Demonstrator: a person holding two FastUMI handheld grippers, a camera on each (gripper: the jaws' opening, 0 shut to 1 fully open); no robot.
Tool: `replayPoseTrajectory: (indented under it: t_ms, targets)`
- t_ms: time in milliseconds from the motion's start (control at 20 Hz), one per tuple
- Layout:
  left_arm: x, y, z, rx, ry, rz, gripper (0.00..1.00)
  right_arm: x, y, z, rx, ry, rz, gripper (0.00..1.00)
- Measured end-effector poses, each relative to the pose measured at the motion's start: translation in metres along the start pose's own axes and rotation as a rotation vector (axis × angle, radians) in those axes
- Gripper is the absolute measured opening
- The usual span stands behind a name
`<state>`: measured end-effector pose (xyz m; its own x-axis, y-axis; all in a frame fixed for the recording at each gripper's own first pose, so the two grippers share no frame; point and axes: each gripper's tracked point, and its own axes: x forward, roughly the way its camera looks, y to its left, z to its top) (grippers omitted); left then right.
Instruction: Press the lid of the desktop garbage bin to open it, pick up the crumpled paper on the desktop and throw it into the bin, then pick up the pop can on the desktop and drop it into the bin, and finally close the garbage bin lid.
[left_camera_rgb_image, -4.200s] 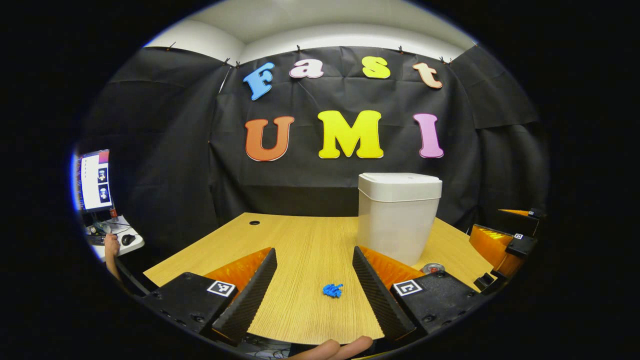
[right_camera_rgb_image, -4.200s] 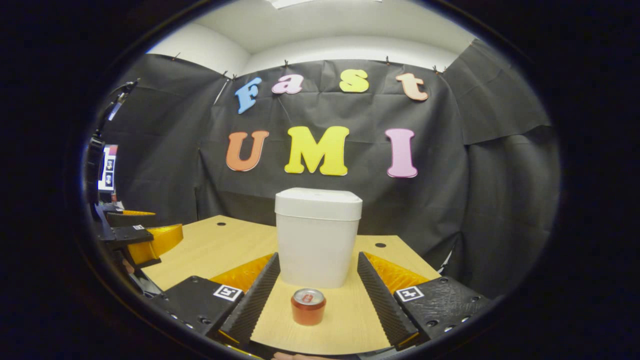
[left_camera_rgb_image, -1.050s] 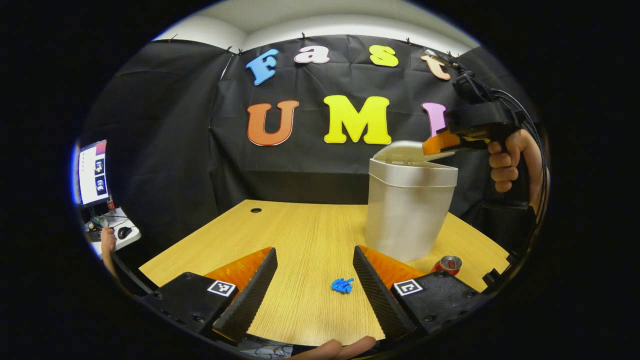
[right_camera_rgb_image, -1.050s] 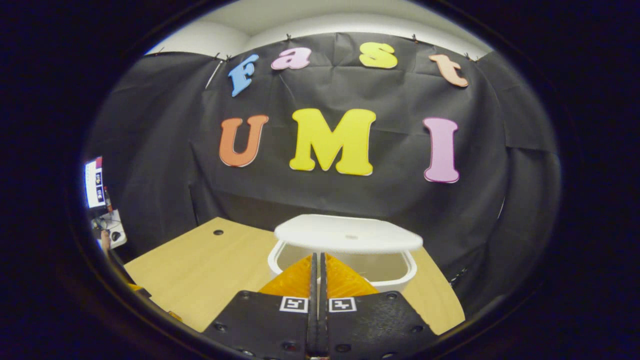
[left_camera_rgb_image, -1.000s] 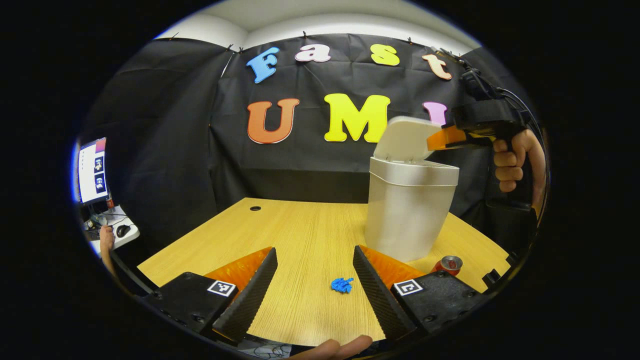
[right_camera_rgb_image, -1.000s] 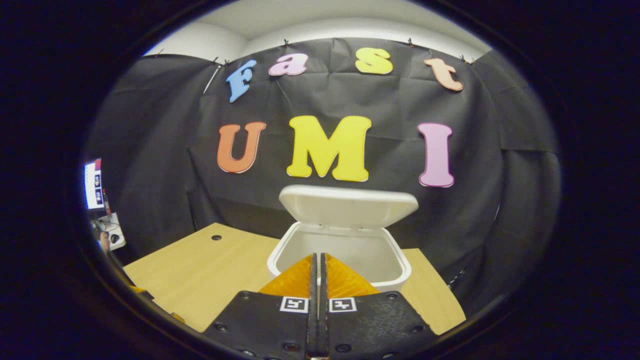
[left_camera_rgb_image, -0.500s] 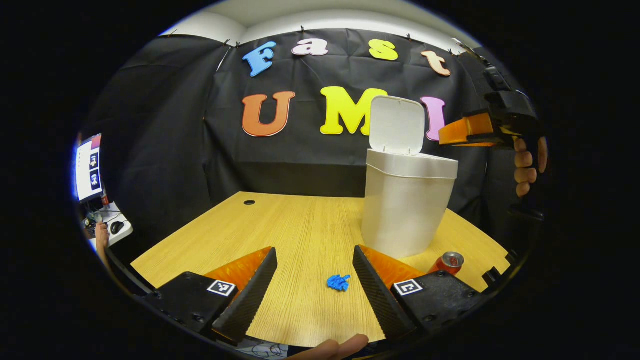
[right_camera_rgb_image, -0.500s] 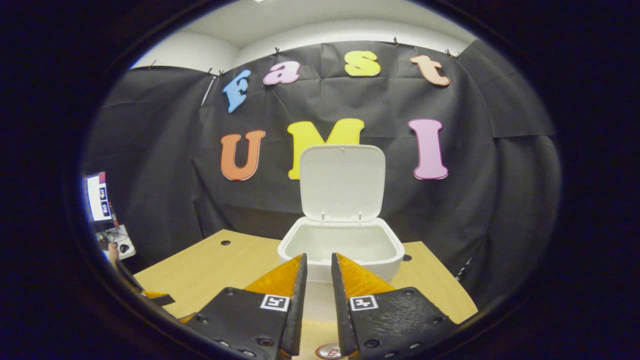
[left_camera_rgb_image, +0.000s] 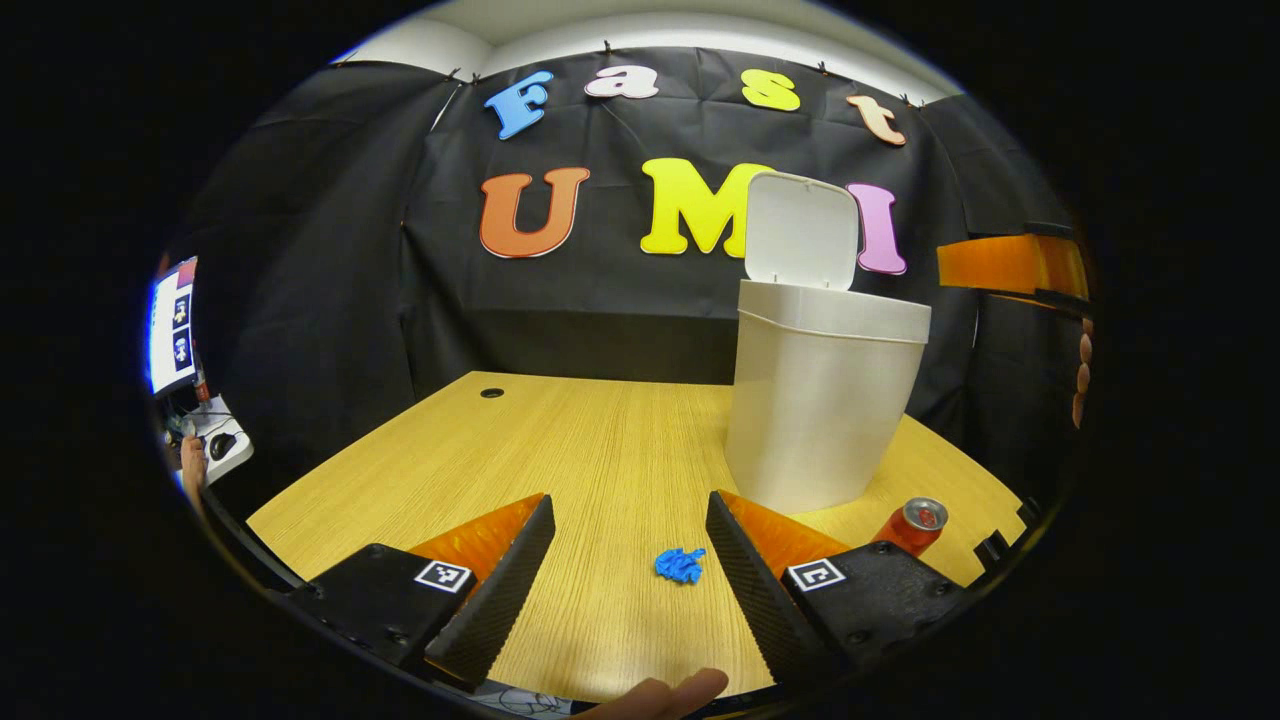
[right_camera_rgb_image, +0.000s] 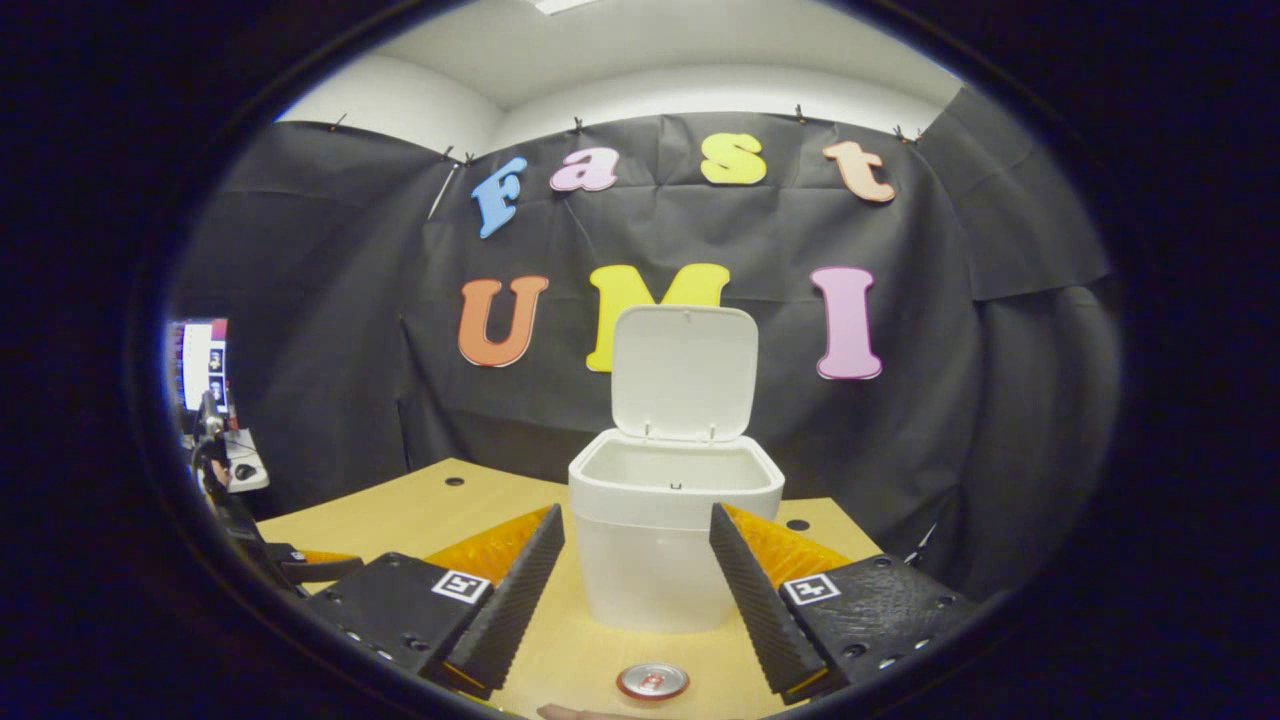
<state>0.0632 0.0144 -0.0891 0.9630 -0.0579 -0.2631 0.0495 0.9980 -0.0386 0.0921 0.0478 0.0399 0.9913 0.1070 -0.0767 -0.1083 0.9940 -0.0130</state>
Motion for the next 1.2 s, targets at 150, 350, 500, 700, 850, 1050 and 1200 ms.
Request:
replayPoseTrajectory:
  t_ms: [150,350,500,700,850,1050,1200]
  targets:
    - [0.007,-0.005,-0.013,0.033,0.037,-0.015,0.99,-0.021,0.009,-0.028,0.036,0.023,0.033,0.95]
    - [0.016,-0.006,-0.038,0.098,0.105,0.004,0.99,-0.052,0.020,-0.065,0.049,0.036,0.063,0.98]
    - [0.016,-0.009,-0.062,0.120,0.161,-0.002,0.99,-0.070,0.027,-0.108,0.084,0.097,0.103,0.95]
    - [0.018,-0.004,-0.076,0.117,0.190,-0.005,0.99,-0.081,0.028,-0.135,0.108,0.143,0.137,0.95]
    - [0.027,0.000,-0.098,0.089,0.245,0.000,0.99,-0.080,0.020,-0.151,0.097,0.155,0.113,0.94]
    - [0.042,-0.011,-0.125,0.018,0.319,-0.026,0.99,-0.082,0.012,-0.166,0.107,0.169,0.111,0.94]
    - [0.050,-0.015,-0.143,0.006,0.359,-0.036,0.98,-0.079,0.002,-0.180,0.126,0.193,0.091,0.94]
